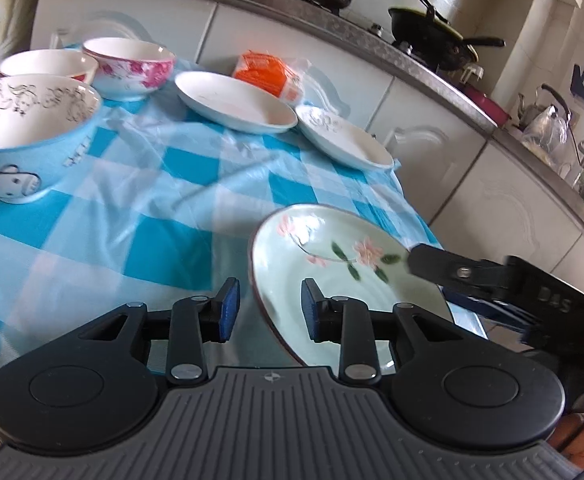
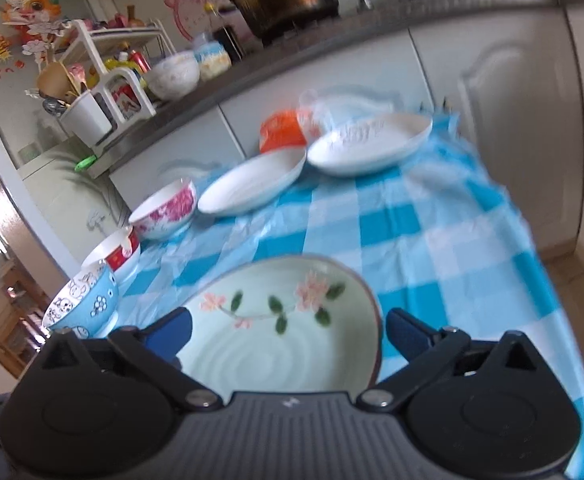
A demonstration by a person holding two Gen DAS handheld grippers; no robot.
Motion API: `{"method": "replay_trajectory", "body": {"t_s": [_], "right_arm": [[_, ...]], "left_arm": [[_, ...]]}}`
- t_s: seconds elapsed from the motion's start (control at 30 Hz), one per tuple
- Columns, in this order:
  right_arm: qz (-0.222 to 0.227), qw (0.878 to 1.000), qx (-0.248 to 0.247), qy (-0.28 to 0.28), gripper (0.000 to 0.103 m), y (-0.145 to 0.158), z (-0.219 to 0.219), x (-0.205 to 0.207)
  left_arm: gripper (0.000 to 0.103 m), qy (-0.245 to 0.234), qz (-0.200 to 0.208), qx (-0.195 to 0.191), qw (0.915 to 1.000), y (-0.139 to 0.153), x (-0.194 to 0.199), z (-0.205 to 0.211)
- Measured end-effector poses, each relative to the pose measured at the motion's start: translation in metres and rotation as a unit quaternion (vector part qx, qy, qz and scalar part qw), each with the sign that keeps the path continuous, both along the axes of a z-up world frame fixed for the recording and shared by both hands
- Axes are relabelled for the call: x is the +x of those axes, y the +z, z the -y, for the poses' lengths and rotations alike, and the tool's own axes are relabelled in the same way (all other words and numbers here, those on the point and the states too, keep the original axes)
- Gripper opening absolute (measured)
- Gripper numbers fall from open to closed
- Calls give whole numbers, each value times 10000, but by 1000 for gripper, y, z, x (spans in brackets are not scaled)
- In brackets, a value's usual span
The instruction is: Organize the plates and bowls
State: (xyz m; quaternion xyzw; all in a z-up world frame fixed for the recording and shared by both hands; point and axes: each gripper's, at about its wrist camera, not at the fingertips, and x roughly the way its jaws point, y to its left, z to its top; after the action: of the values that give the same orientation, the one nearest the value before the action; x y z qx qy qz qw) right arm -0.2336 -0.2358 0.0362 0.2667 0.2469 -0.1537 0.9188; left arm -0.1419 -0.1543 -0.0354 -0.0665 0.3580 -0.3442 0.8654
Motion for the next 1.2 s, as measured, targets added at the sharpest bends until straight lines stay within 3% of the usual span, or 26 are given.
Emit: {"method": "replay_trajectory", "body": {"t_s": [0.07,0.2,0.33,0.4,0.47,0.63,0.87,1.0,1.13,1.2], "right_arm": [[-14,9997,-164,-153,102,8,-3,-4],[-125,9984,-380,-401,102,13,-11,-15],[-275,9947,-852,-511,102,13,-25,-29],[-317,9930,-1007,-535,102,13,-31,-36],[-273,9909,-1158,-623,102,15,-37,-45],[-230,9879,-1377,-680,102,15,-54,-64],[-862,9894,-594,-1010,102,20,-55,-86],[-707,9871,-244,-1418,102,34,-43,-95],[-422,9859,-256,-1600,102,40,-30,-91],[-487,9849,-304,-1633,102,38,-18,-81]], "left_arm": [[41,35,-26,-36,10000,4,0,-6],[63,30,60,-60,10000,13,-8,-20],[75,30,225,-125,9997,18,-22,-33],[94,111,409,-102,9990,20,-32,-38],[103,152,604,-143,9980,23,-40,-46],[103,211,812,-67,9965,27,-56,-64],[103,177,512,-111,9985,35,-64,-96],[103,155,349,-117,9992,43,-55,-102],[103,187,392,-87,9990,48,-41,-95],[103,175,411,-69,9990,48,-32,-83]]}}
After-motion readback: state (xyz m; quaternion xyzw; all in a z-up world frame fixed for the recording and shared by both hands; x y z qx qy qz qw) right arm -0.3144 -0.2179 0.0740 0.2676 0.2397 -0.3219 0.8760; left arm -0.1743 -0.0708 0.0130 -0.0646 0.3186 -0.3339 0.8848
